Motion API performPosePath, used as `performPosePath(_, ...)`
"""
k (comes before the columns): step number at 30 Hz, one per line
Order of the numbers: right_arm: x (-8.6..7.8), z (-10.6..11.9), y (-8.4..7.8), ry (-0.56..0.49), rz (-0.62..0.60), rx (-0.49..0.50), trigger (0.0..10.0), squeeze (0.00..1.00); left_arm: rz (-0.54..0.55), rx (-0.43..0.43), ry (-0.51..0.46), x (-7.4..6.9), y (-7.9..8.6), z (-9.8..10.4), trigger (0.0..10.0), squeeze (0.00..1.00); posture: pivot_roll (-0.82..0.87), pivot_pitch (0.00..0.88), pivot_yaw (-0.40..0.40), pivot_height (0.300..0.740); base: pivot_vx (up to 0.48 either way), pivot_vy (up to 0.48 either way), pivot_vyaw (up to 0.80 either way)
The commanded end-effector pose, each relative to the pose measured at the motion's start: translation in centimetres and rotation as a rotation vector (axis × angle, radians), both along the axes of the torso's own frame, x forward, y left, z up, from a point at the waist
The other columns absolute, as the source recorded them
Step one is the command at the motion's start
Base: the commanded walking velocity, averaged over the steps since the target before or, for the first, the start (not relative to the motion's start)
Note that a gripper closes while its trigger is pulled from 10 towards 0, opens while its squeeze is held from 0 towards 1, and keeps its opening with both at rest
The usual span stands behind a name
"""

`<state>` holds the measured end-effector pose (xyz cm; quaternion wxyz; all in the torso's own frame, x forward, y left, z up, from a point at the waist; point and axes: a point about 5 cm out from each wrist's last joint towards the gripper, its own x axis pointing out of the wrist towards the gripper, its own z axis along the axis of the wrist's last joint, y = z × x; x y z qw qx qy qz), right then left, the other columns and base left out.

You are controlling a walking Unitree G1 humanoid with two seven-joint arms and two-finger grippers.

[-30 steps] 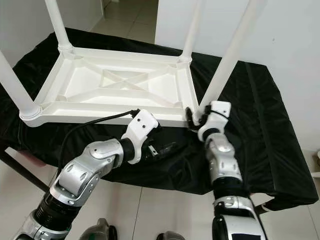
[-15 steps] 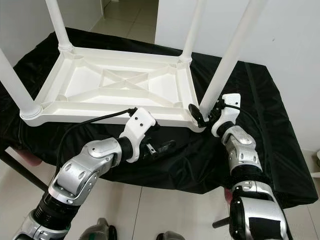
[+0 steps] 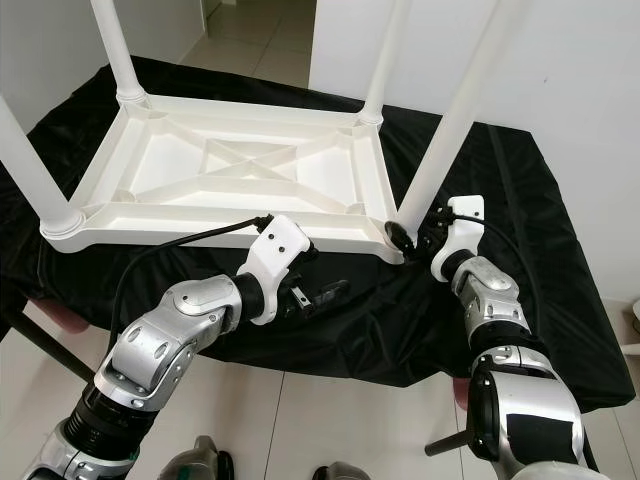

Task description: Building children table

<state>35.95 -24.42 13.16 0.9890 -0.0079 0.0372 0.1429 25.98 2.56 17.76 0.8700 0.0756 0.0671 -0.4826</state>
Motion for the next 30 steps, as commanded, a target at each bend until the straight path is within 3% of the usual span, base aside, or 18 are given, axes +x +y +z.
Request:
performPosePath(1, 0.0, 0.1, -0.5, -0.014, -0.029, 0.02, 10.0, 0.0, 0.022, 0.003, -0.011, 0.0, 0.0, 0.3, 10.0, 0.0, 0.11, 0.029, -0.061, 0.74, 0.0, 0.0, 0.0)
performPosePath(3, 0.0, 0.1, -0.4, -0.013, -0.02, 0.023, 10.0, 0.0, 0.022, 0.003, -0.01, 0.0, 0.0, 0.3, 10.0, 0.0, 0.11, 0.029, -0.061, 0.74, 0.0, 0.0, 0.0)
performPosePath(4, 0.1, 0.2, -1.0, -0.013, -0.09, 0.066, 10.0, 0.0, 0.022, 0.003, -0.012, 0.0, 0.0, 0.3, 10.0, 0.0, 0.11, 0.028, -0.061, 0.74, 0.0, 0.0, 0.0)
performPosePath(7, 0.2, 0.3, -1.4, -0.011, -0.142, 0.099, 10.0, 0.0, 0.022, 0.004, -0.013, 0.0, 0.0, 0.3, 10.0, 0.0, 0.11, 0.028, -0.061, 0.74, 0.0, 0.0, 0.0)
performPosePath(11, 0.0, -0.3, 0.3, -0.016, 0.045, 0.017, 10.0, 0.0, 0.019, 0.006, -0.012, 0.0, 0.1, 0.3, 10.0, 0.0, 0.11, 0.027, -0.055, 0.74, 0.0, 0.0, 0.0)
performPosePath(17, -0.2, -0.8, 1.1, -0.007, 0.098, -0.023, 10.0, 0.0, 0.017, 0.007, -0.012, 0.0, 0.0, 0.3, 10.0, 0.0, 0.11, 0.027, -0.053, 0.74, 0.0, 0.0, 0.0)
performPosePath(30, 0.6, 0.4, 0.2, -0.052, -0.037, -0.014, 10.0, 0.0, 0.022, 0.009, -0.008, -0.1, 0.1, 0.3, 10.0, 0.0, 0.12, 0.031, -0.057, 0.74, 0.0, 0.0, 0.0)
